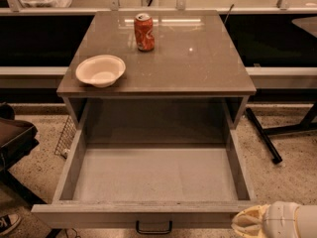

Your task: Close top drawer

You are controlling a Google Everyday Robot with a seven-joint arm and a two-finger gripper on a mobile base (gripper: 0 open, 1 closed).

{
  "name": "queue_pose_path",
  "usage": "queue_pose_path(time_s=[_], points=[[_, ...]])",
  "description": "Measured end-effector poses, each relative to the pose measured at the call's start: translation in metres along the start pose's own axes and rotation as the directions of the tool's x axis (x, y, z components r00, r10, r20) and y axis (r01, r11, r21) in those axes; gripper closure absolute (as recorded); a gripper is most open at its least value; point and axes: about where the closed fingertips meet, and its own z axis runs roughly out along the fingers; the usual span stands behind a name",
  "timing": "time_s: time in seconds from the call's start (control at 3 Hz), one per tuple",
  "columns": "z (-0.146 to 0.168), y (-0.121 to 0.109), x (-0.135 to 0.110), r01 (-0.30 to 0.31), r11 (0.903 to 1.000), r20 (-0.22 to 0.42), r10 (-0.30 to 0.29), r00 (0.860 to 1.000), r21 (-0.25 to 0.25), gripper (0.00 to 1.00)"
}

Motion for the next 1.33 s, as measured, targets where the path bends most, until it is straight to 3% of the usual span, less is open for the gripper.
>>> queue_pose_path(time_s=[0.67,1.33], points=[[0.029,-0.032,-0.011,0.043,0.9988,0.004,-0.043,0.999,-0.023,1.00],[0.051,-0.090,-0.038,0.072,0.9966,0.013,-0.071,0.997,-0.039,1.00]])
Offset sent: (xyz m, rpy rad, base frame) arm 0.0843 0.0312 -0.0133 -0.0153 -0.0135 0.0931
